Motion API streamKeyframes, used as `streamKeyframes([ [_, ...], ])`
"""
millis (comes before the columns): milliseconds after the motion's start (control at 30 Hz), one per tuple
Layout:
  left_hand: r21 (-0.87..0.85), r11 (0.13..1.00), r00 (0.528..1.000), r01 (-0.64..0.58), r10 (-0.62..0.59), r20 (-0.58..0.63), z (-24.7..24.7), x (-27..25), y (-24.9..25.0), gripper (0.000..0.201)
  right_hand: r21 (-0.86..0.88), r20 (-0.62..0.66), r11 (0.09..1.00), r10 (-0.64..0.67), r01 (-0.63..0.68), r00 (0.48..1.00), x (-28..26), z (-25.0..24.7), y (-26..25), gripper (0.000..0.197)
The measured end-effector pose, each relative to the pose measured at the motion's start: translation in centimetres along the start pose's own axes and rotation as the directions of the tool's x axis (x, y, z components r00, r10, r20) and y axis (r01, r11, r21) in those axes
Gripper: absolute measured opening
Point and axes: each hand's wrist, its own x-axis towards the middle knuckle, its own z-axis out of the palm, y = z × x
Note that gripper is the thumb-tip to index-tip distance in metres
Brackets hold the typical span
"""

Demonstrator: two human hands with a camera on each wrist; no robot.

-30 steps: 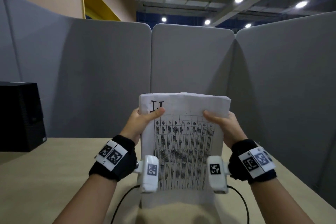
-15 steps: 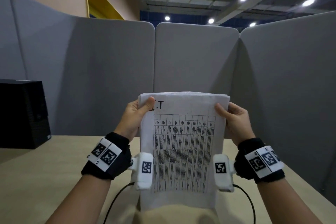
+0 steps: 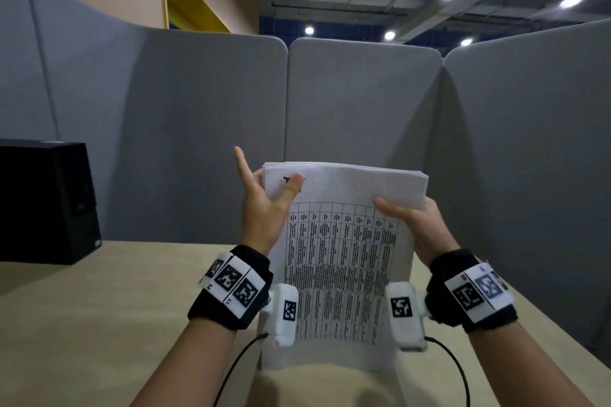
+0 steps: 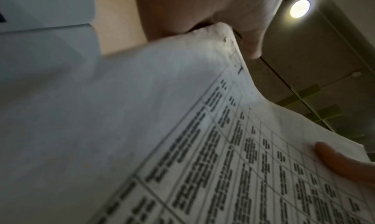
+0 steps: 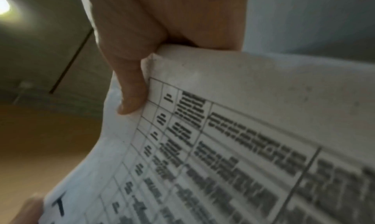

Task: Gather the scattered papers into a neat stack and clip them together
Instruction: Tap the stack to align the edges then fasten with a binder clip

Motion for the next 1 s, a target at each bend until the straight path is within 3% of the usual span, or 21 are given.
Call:
streamKeyframes([
  [133, 0.137, 0.991, 0.996, 0.0, 0.013, -0.09, 0.5, -1.3, -1.1, 0.073, 0.086, -0.036, 0.996, -0.033, 0.037, 0.999, -0.4, 0.2, 0.3, 0.081],
  [367, 0.356, 0.923, 0.916, -0.149, 0.264, -0.301, 0.7, -2.6, -3.1, 0.054, 0.12, -0.087, 0.99, -0.058, 0.068, 0.994, -0.4, 0.9, 0.5, 0.082],
  [500, 0.482, 0.823, 0.856, -0.302, 0.457, -0.244, 0.5, -3.0, -3.8, 0.047, 0.131, -0.092, 0.988, -0.064, 0.076, 0.994, -0.5, 1.2, 0.5, 0.082],
  [567, 0.455, 0.816, 0.856, -0.356, 0.48, -0.191, 0.2, -3.3, -4.1, 0.044, 0.132, -0.082, 0.989, -0.062, 0.073, 0.995, -0.5, 1.1, 0.4, 0.082],
  [633, 0.368, 0.875, 0.897, -0.313, 0.4, -0.188, 0.1, -3.6, -3.5, 0.036, 0.132, -0.059, 0.989, -0.057, 0.064, 0.997, -0.5, 0.8, 0.5, 0.081],
  [733, 0.114, 0.988, 0.974, -0.1, 0.121, -0.191, 0.1, -3.6, -2.3, 0.015, 0.131, 0.004, 0.991, -0.03, 0.029, 1.0, -0.6, 0.1, 0.3, 0.081],
  [800, -0.127, 0.991, 0.997, 0.041, -0.049, -0.058, -0.5, -3.0, -1.7, 0.016, 0.141, 0.049, 0.99, -0.008, 0.001, 0.999, -0.6, -0.5, 0.2, 0.082],
  [867, -0.29, 0.937, 0.975, 0.196, -0.155, 0.16, -1.5, -2.2, -1.3, 0.014, 0.156, 0.079, 0.987, 0.011, -0.024, 0.997, -0.6, -1.2, 0.0, 0.079],
  [933, -0.287, 0.916, 0.929, 0.281, -0.184, 0.322, -2.4, -1.7, -1.3, 0.018, 0.142, 0.11, 0.989, 0.029, -0.045, 0.993, -0.5, -1.8, -0.3, 0.061],
  [1000, -0.238, 0.914, 0.888, 0.33, -0.214, 0.407, -2.7, -1.3, -1.4, 0.02, 0.109, 0.148, 0.993, 0.039, -0.055, 0.988, -0.7, -1.9, -0.7, 0.041],
])
